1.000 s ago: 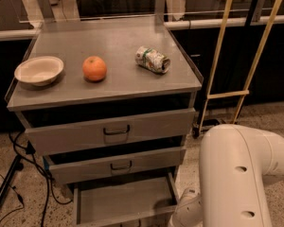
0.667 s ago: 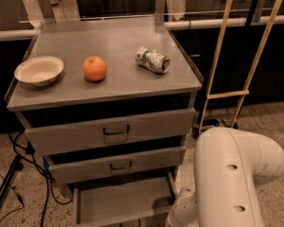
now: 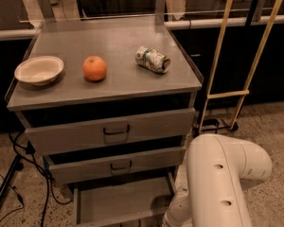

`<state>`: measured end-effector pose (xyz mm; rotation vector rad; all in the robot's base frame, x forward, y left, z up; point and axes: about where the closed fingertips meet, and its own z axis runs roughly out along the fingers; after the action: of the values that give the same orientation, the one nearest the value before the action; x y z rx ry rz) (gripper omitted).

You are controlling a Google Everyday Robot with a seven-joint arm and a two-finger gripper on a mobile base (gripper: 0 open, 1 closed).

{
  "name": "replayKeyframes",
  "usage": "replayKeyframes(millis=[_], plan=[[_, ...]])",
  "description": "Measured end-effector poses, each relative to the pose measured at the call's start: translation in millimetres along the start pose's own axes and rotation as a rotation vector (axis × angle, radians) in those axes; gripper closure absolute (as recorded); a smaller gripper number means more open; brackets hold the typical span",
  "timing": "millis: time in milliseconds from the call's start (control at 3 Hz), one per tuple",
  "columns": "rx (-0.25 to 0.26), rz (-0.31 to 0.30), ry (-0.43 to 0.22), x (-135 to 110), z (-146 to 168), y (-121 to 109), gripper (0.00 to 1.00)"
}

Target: Close bottom drawer

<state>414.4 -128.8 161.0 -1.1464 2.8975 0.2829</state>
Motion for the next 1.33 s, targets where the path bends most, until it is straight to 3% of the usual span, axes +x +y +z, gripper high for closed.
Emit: replayKeyframes(millis=[667,1000,1333], plan=[[0.054,0.004,-0.020,-28.1,6.7,-28.2,1.00],[0.129,-0.033,-0.036,-77.7,-19.7,-44.2,1.00],[0.129,-0.032,-0.036,-77.6,-19.6,-44.2,1.00]])
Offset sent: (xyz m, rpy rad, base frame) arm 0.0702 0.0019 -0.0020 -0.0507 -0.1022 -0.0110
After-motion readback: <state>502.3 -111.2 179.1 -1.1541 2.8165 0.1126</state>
